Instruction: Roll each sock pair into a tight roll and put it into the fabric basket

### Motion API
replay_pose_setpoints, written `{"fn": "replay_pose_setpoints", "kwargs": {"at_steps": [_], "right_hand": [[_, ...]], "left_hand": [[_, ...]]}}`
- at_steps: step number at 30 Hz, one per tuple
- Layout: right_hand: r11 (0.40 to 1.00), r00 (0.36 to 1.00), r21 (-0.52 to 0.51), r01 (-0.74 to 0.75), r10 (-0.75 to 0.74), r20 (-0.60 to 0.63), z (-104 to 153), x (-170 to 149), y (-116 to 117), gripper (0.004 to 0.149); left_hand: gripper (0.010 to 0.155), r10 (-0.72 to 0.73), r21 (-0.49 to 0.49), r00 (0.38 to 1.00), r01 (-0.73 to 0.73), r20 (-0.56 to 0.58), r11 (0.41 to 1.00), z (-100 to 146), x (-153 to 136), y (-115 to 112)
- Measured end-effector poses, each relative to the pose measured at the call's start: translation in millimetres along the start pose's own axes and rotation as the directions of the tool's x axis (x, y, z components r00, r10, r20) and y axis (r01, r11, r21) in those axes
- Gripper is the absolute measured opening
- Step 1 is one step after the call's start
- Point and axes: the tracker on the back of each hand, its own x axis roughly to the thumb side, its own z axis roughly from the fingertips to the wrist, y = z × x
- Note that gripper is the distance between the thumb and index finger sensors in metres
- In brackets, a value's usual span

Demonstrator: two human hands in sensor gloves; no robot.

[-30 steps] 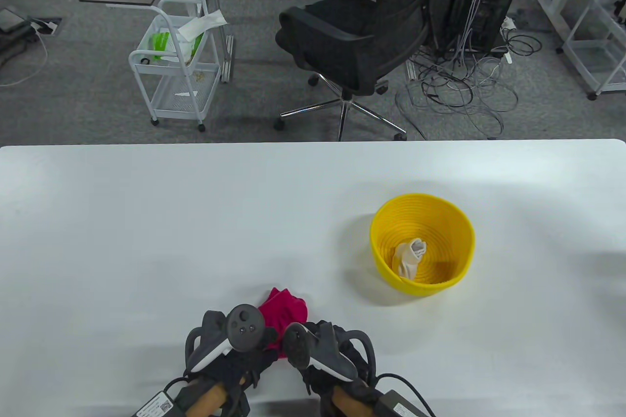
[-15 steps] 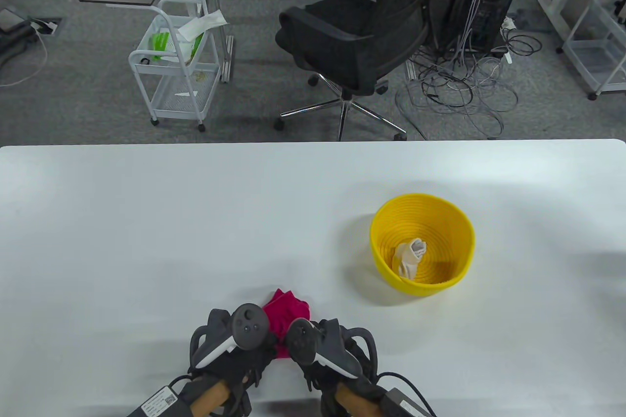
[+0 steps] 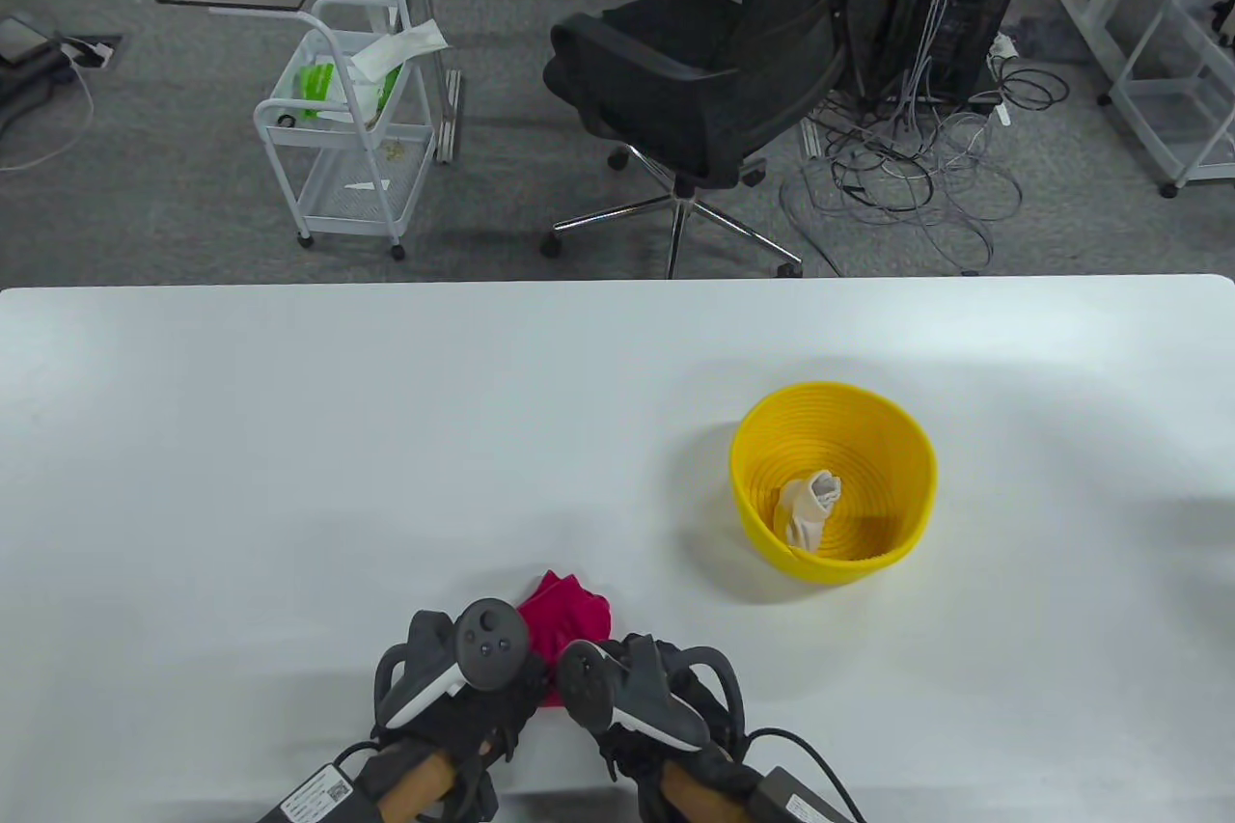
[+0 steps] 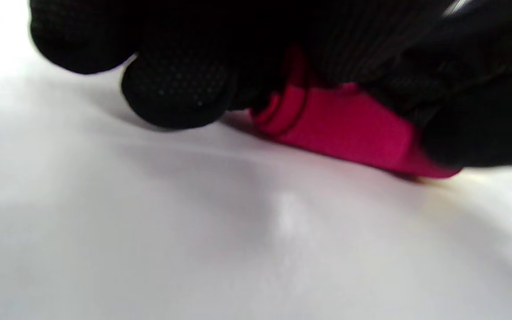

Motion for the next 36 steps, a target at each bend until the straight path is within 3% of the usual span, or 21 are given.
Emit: {"fn": "replay_pose_setpoints", "kwargs": {"at_steps": [4, 14, 19, 25, 36], "right_hand": [[1.0, 1.0, -0.002, 0.006, -0.006, -0.018, -2, 0, 2, 0.051], [0.999, 0.999, -0.038, 0.028, -0.03, -0.038, -3, -1, 2, 0.044], [0.997, 0.997, -0.035, 0.067, -0.068, -0.044, -3, -4, 0, 0.043], [0.984, 0.998, -0.166, 0.064, -0.06, 0.03, 9, 3, -19, 0.041], [0.998, 0.999, -0.066, -0.004, 0.007, 0.041, 6, 6, -6, 0.045]], "left_hand": [[0.049, 0.045, 0.033, 0.999, -0.046, 0.01, 0.998, 6, 0, 10], [0.055, -0.029, -0.037, 1.0, 0.029, 0.01, 0.999, -3, -3, -7], [0.047, -0.025, -0.001, 0.999, 0.025, 0.022, 1.0, -5, -3, -7], [0.044, -0.004, -0.021, 1.0, 0.004, 0.011, 1.0, -7, -6, -8], [0.046, 0.012, 0.022, 1.0, -0.013, 0.016, 1.0, -6, -8, -6]]}}
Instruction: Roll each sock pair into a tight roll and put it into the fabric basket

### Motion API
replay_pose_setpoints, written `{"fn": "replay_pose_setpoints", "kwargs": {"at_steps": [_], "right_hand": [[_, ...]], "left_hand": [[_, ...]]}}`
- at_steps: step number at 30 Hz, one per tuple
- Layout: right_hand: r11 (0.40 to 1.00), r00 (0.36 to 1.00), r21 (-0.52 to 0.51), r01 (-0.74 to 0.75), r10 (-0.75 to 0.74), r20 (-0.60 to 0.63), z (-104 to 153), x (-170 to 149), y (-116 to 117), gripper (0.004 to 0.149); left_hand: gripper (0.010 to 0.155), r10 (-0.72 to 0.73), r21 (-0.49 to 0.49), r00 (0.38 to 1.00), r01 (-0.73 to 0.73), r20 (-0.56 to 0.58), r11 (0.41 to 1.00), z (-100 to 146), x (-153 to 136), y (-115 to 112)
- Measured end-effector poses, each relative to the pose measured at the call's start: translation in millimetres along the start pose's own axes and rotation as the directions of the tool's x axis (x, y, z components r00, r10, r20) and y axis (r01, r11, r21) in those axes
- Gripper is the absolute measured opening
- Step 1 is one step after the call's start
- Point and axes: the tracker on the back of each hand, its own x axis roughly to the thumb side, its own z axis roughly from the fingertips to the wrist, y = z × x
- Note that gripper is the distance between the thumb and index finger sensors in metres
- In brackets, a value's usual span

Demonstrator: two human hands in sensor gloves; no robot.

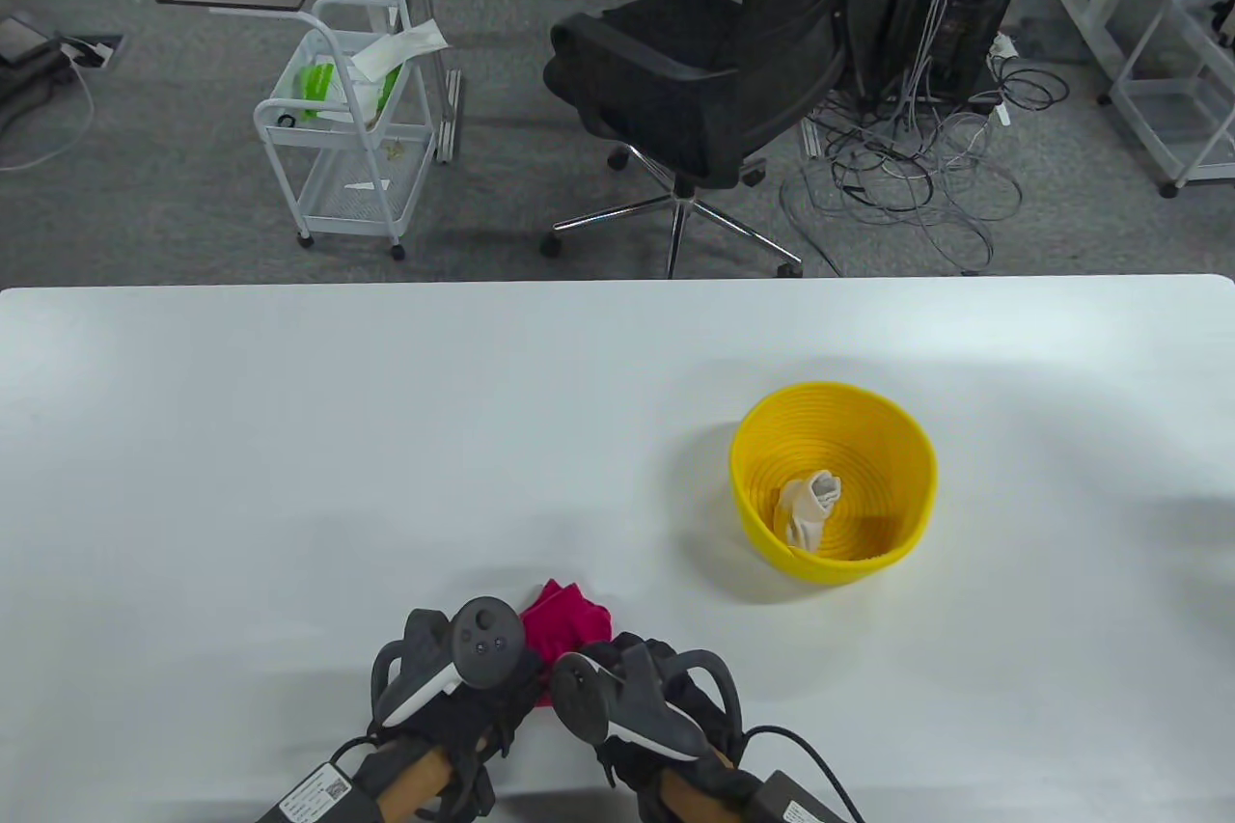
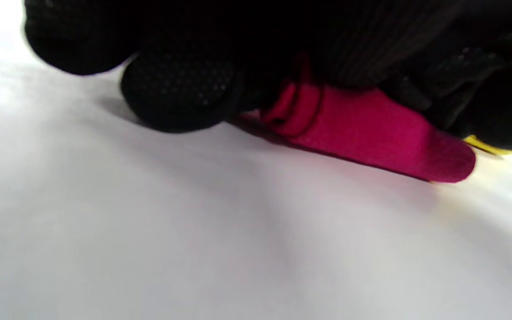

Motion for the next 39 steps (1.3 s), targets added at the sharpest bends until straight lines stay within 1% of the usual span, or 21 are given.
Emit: {"fn": "replay_pose_setpoints", "kwargs": {"at_steps": [1, 4, 6, 7, 10, 12, 17, 24, 28, 30, 33, 38, 39], "right_hand": [[1.0, 1.0, 0.002, -0.001, 0.001, -0.003, 0, -1, 0, 0.046], [1.0, 1.0, 0.014, -0.007, 0.008, -0.019, -2, -3, 3, 0.048], [1.0, 1.0, 0.024, -0.005, 0.006, -0.025, -3, -4, 4, 0.05], [1.0, 1.0, 0.026, 0.0, 0.001, -0.026, -3, -5, 4, 0.05], [1.0, 0.999, 0.027, -0.009, 0.01, -0.032, -5, -5, 6, 0.051], [1.0, 0.999, 0.02, -0.023, 0.024, -0.044, -6, -5, 8, 0.052], [0.999, 0.998, -0.002, -0.034, 0.033, -0.06, -6, -4, 8, 0.05], [1.0, 0.998, -0.002, 0.019, -0.019, -0.058, -6, -6, 2, 0.046], [0.996, 0.999, -0.077, 0.036, -0.039, -0.034, 0, -6, -11, 0.043], [0.994, 0.998, -0.091, 0.067, -0.066, 0.004, 4, -5, -17, 0.041], [0.995, 0.997, -0.069, 0.074, -0.072, 0.037, 7, -2, -18, 0.041], [1.0, 0.999, 0.025, -0.004, 0.003, 0.037, 4, 3, -6, 0.045], [1.0, 0.999, 0.012, 0.007, -0.007, 0.034, 4, 2, -6, 0.044]], "left_hand": [[0.047, 0.009, 0.008, 1.0, -0.009, -0.003, 1.0, 1, 0, 3], [0.049, 0.021, 0.073, 1.0, -0.021, 0.003, 0.997, 6, 2, 11], [0.05, 0.029, 0.087, 0.999, -0.031, 0.018, 0.996, 9, 4, 14], [0.05, 0.03, 0.08, 0.999, -0.032, 0.026, 0.996, 10, 5, 14], [0.054, -0.036, 0.009, 0.999, 0.036, 0.024, 0.999, 8, 7, 7], [0.056, -0.066, 0.002, 0.998, 0.066, 0.019, 0.998, 6, 7, 4], [0.06, -0.072, -0.011, 0.997, 0.072, 0.024, 0.997, 2, 4, -1], [0.049, -0.092, -0.001, 0.995, 0.092, 0.04, 0.996, 1, 7, -2], [0.046, -0.039, -0.02, 0.999, 0.04, 0.034, 0.999, 0, 4, -2], [0.045, -0.017, -0.026, 1.0, 0.017, 0.026, 1.0, -1, 1, -2], [0.045, -0.011, -0.027, 1.0, 0.012, 0.023, 1.0, -2, 1, -1], [0.046, 0.0, -0.019, 1.0, 0.001, 0.02, 1.0, -1, 1, -2], [0.046, 0.001, -0.02, 1.0, -0.001, 0.019, 1.0, -1, 1, -2]]}}
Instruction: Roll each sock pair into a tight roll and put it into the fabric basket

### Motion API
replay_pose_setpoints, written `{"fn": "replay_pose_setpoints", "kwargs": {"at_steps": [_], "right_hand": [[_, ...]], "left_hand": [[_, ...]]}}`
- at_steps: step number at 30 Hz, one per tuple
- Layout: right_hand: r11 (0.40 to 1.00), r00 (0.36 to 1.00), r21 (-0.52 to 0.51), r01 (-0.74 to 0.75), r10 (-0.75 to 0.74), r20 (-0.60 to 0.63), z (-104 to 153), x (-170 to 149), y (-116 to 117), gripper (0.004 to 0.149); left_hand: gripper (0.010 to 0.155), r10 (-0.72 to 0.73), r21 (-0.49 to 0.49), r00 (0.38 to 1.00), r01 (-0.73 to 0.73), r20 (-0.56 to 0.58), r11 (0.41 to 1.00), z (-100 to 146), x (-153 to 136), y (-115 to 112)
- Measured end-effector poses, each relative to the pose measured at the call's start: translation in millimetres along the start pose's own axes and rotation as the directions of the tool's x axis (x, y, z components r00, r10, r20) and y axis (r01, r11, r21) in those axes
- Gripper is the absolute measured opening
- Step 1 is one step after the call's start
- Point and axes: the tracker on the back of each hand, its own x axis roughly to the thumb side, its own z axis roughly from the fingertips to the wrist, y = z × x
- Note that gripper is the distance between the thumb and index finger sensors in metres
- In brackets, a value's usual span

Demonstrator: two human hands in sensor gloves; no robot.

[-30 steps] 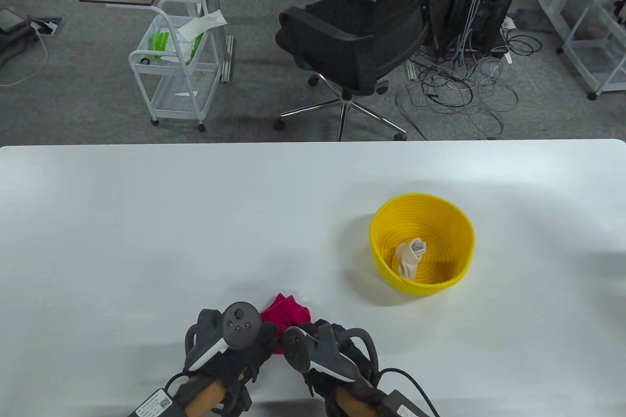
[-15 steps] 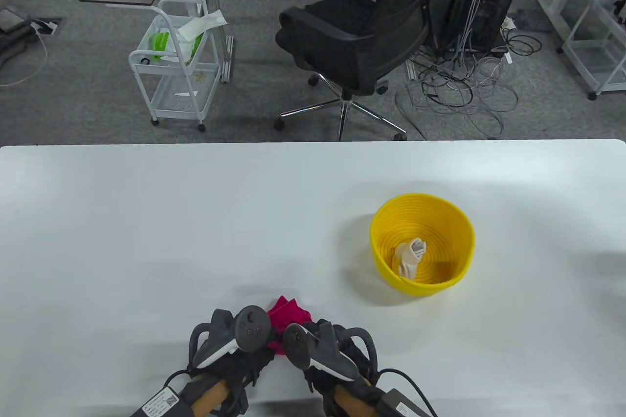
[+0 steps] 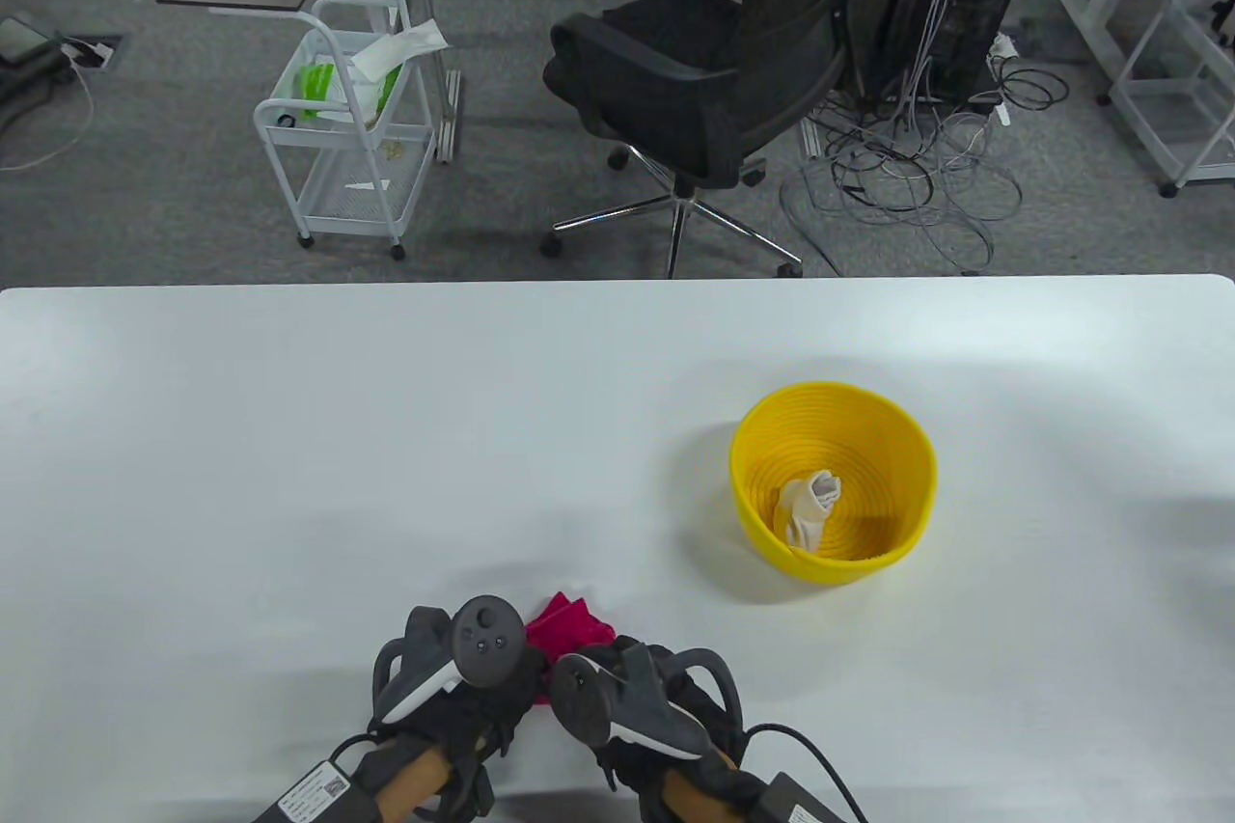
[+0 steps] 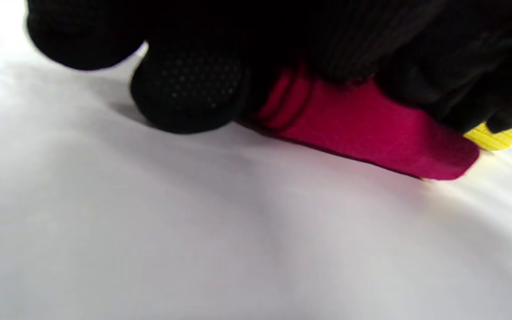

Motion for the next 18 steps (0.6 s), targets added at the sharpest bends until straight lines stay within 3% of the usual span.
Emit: {"fn": "replay_pose_setpoints", "kwargs": {"at_steps": [9, 18], "right_hand": [[0.998, 0.997, 0.007, 0.069, -0.069, -0.042, -5, -5, 4, 0.044], [0.999, 0.995, 0.011, 0.052, -0.051, -0.081, -8, -6, 11, 0.048]], "left_hand": [[0.052, -0.016, 0.035, 1.0, 0.016, -0.014, 0.999, 8, 4, 11], [0.06, -0.087, -0.005, 0.996, 0.087, -0.027, 0.996, 4, 6, 2]]}}
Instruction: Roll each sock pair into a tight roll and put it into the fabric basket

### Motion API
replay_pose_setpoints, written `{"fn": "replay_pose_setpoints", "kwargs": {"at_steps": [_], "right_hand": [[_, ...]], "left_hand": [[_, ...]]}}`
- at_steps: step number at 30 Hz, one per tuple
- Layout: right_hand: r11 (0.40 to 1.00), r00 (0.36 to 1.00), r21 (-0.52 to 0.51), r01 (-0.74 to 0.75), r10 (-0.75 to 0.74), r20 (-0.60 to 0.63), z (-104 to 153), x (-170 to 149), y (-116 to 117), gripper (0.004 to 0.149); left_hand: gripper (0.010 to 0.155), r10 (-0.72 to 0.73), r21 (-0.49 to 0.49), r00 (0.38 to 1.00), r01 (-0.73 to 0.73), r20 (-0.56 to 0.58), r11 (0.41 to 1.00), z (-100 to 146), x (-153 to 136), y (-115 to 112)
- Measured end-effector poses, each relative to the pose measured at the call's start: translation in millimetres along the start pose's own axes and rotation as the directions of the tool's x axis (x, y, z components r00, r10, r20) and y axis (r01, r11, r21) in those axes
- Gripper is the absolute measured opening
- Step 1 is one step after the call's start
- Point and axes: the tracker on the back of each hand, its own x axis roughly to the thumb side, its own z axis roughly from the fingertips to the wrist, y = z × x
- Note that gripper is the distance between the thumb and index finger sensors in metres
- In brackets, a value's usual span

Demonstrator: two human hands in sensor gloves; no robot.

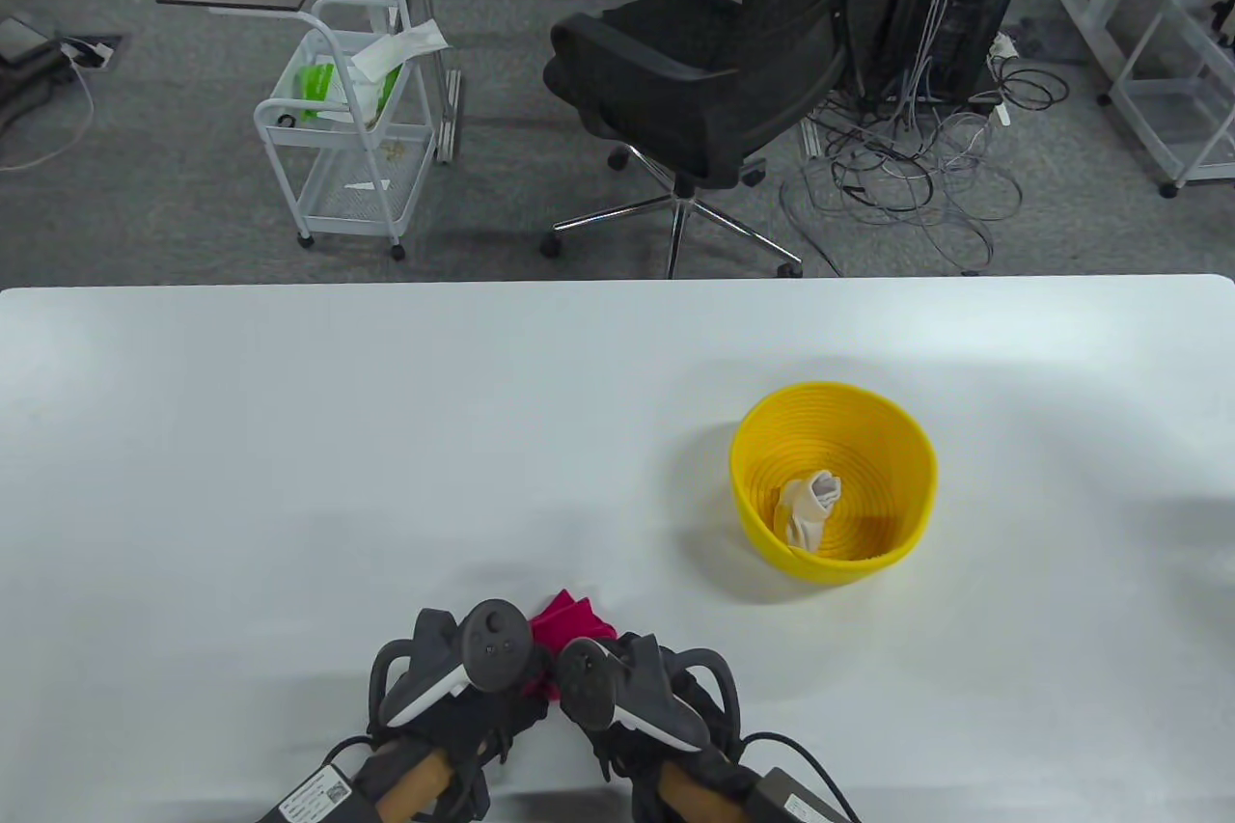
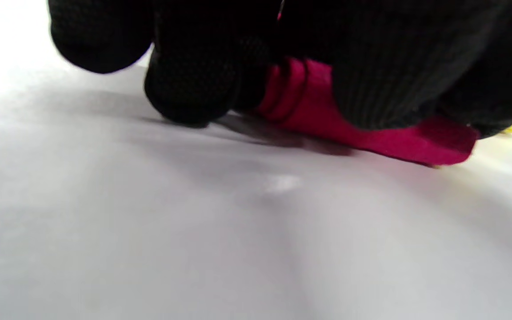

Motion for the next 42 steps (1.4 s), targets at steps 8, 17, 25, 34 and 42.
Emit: {"fn": "replay_pose_setpoints", "kwargs": {"at_steps": [8, 17, 25, 34, 42], "right_hand": [[0.999, 0.999, -0.012, -0.041, 0.041, -0.004, -2, 2, 0, 0.051], [0.991, 0.998, -0.12, 0.06, -0.055, 0.043, 6, -8, -24, 0.042], [0.999, 0.997, 0.042, -0.022, 0.019, 0.079, 4, 0, -8, 0.048], [0.999, 1.0, 0.052, -0.009, 0.008, 0.017, -2, -3, 3, 0.052], [0.999, 1.0, 0.015, -0.031, 0.031, -0.001, -4, -1, 6, 0.05]], "left_hand": [[0.05, 0.036, 0.016, 0.999, -0.036, 0.0, 0.999, -1, -2, 1], [0.046, 0.106, -0.041, 0.994, -0.107, -0.011, 0.993, -1, -6, 1], [0.048, 0.159, -0.05, 0.987, -0.158, 0.007, 0.986, -4, -10, -1], [0.052, 0.124, 0.004, 0.992, -0.124, -0.007, 0.992, 3, -6, 11], [0.053, 0.006, 0.046, 1.0, -0.005, -0.025, 0.999, 9, -1, 9]]}}
